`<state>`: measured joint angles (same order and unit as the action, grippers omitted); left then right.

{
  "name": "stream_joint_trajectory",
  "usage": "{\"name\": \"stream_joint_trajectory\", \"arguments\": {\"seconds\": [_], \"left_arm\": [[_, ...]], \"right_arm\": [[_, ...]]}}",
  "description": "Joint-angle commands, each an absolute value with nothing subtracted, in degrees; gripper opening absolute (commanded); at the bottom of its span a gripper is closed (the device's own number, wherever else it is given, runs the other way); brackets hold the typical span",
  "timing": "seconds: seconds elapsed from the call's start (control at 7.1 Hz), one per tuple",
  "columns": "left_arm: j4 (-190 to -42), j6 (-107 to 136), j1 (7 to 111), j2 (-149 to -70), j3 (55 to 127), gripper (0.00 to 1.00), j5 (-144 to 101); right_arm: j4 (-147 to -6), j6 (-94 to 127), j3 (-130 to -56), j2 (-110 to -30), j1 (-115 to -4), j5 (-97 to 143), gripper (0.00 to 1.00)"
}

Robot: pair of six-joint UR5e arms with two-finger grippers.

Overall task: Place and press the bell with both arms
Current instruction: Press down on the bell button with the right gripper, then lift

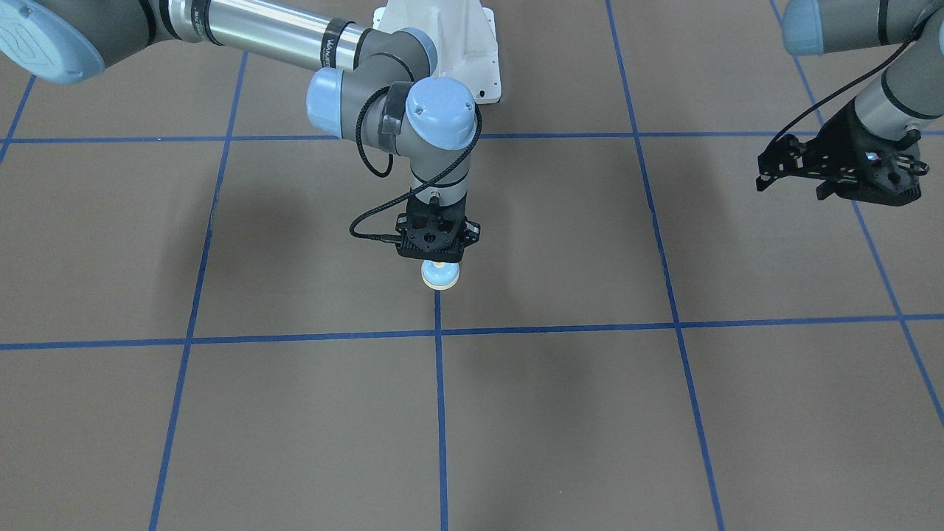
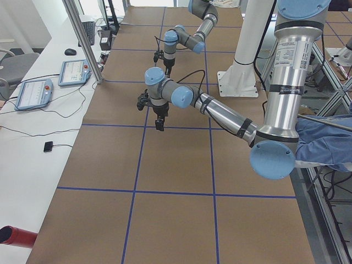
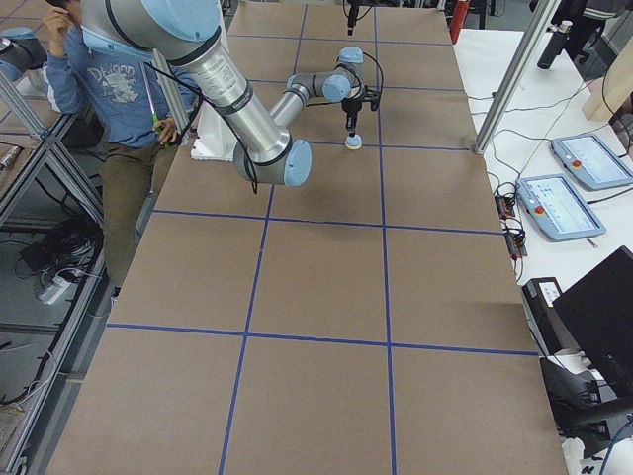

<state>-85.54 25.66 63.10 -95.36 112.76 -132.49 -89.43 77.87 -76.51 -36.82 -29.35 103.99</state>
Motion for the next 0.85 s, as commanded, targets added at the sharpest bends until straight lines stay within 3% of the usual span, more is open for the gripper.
{"name": "stream_joint_trajectory", "arguments": {"seconds": [0.0, 0.42, 0.7], "left_arm": [[-85.6, 25.7, 63.1, -95.4, 112.8, 0.99, -132.5], [-85.5, 25.8, 63.1, -95.4, 112.9, 0.99, -132.5], [-85.6, 25.7, 63.1, -95.4, 113.0, 0.99, -132.5]], "right_arm": [[-89.2, 77.7, -75.9, -36.8, -29.4, 104.1, 0.0], [-89.4, 77.8, -77.4, -36.3, -30.5, 104.9, 0.0], [-93.1, 77.8, -87.0, -39.8, -35.0, 110.2, 0.0]]}}
